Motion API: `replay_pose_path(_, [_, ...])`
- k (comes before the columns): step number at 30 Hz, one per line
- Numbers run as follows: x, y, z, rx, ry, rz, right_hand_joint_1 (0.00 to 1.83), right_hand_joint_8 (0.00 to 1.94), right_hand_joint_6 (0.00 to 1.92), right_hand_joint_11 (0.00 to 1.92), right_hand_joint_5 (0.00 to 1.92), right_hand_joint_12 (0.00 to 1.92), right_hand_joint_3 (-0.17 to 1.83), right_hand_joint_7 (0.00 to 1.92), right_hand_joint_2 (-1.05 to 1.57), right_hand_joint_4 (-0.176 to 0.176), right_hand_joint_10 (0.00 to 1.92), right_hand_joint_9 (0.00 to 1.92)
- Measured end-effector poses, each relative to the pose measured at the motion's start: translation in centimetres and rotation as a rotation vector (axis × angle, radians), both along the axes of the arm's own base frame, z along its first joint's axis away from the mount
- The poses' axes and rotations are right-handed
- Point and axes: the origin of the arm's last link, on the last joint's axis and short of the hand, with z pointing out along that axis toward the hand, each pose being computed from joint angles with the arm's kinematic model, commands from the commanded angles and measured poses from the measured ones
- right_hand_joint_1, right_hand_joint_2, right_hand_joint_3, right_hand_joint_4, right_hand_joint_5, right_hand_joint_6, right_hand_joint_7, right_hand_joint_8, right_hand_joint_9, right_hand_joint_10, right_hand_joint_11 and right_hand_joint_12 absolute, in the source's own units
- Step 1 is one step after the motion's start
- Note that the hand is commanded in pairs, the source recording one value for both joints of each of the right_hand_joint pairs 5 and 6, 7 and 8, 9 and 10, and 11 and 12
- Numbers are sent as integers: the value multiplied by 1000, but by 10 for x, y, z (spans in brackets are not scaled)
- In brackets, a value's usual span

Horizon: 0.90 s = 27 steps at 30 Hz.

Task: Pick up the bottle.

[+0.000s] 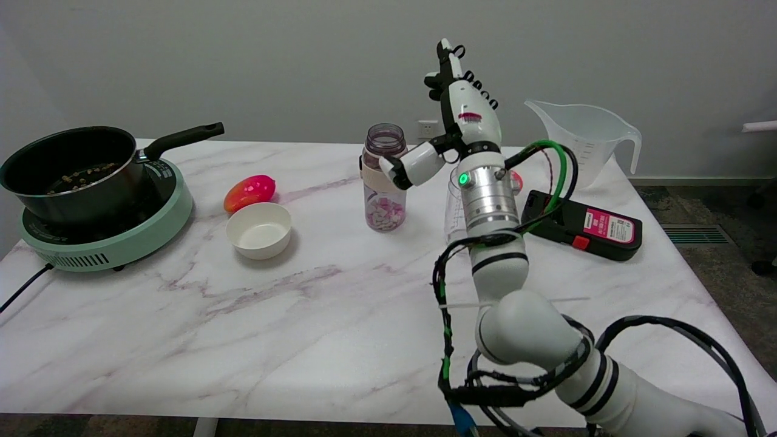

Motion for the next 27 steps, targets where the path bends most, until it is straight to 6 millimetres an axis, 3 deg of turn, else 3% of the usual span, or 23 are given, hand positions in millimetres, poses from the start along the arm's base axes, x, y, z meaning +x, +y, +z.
replay_pose_path(5, [-5,13,-13,12,-19,-5,1232,468,14,312,14,312,1568,468,-446,0,516,516])
replay_pose_path(9, [-9,20,-21,15,-38,-13,1203,214,0,327,0,327,1655,214,-482,0,347,347])
replay_pose_path(12, [-11,24,-27,16,-57,-17,1165,173,0,337,0,337,1710,173,-475,0,331,331])
replay_pose_path(17, [-14,27,-35,34,-117,-14,1135,147,0,366,0,366,1357,147,-312,0,344,344])
replay_pose_path(27, [-29,32,-50,81,-285,-12,1124,133,0,325,0,325,1345,133,-298,0,313,313])
